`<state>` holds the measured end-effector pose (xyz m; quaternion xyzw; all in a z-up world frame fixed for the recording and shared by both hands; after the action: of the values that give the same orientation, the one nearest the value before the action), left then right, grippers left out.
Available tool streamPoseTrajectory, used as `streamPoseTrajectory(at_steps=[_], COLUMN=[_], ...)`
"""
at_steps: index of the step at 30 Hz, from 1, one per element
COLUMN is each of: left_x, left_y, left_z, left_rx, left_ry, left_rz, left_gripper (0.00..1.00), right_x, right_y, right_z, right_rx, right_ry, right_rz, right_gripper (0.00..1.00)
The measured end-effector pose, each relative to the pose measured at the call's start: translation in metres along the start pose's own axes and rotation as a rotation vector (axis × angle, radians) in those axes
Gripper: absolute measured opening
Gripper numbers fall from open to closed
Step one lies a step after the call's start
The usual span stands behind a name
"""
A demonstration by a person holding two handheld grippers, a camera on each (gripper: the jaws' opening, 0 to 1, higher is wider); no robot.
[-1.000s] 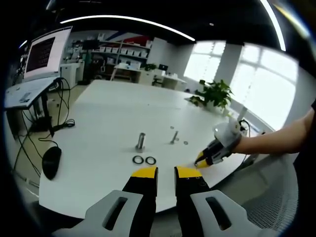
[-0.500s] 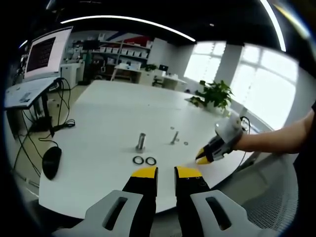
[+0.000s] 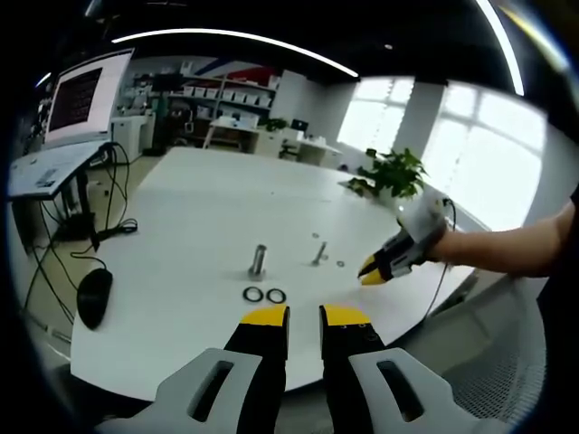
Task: Place the washer onto the threaded stud by aligning its center hole with the stud, sliding it down to the base, and recovering from edge contact or off-axis alignment until the washer reaches the visible bottom stop.
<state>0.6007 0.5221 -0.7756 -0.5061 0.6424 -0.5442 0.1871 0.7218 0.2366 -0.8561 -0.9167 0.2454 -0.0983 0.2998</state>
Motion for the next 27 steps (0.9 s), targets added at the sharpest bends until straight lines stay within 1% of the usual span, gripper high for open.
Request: streamPoseTrajectory(at_steps=[6,13,15,18,19,20,22,27], left_x=[0.001,0.002,0.002,0.003,0.003,0.003,0.003,0.003], left_y=[0.001,0.000,0.000,0.000,0.000,0.000,0.000,0.001], left_z=[0.000,-0.002,-0.002,-0.002,-0.001,-0.001,-0.002,-0.002], left_rx=[-0.004,-0.001,-0.002,-0.003,-0.005,-0.007,-0.008,-0.011], left_ry=[0.002,0.006,0.007,0.010,0.009,0.010,0.010,0.009], left_rz=[0.004,0.004,0.005,0.007,0.008,0.010,0.008,0.007], left_gripper=[0.11,0.11,0.11,0.11,0.11,0.11,0.11,0.11], right_x=[0.008,0.025,0.031,0.037,0.036,0.040,0.048,0.057], right_y=[-0.010,-0.029,-0.033,-0.039,-0.041,-0.044,-0.046,-0.054], right_z=[-0.007,-0.024,-0.028,-0.032,-0.033,-0.035,-0.038,-0.037], right_rx=[-0.003,0.003,0.004,0.018,0.047,0.066,0.062,0.054], right_ry=[0.011,0.041,0.044,0.040,0.024,0.027,0.036,0.044], right_rz=[-0.028,-0.076,-0.078,-0.069,-0.007,0.025,0.005,-0.010], right_gripper=[0.14,0.14,0.14,0.14,0.14,0.14,0.14,0.14])
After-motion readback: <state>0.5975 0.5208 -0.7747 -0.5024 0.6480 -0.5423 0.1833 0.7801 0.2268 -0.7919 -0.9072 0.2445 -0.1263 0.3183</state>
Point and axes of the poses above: the point that each gripper's makers call its tool centre point, and the gripper's own axes: z roughly forward along the fingers, x roughly to its right, y roughly out of its underside, the point moved 8 cm from there along -z, roughly backward along the fingers, and after that the axes turned 7 degrees about x, right-handed, at the moved point
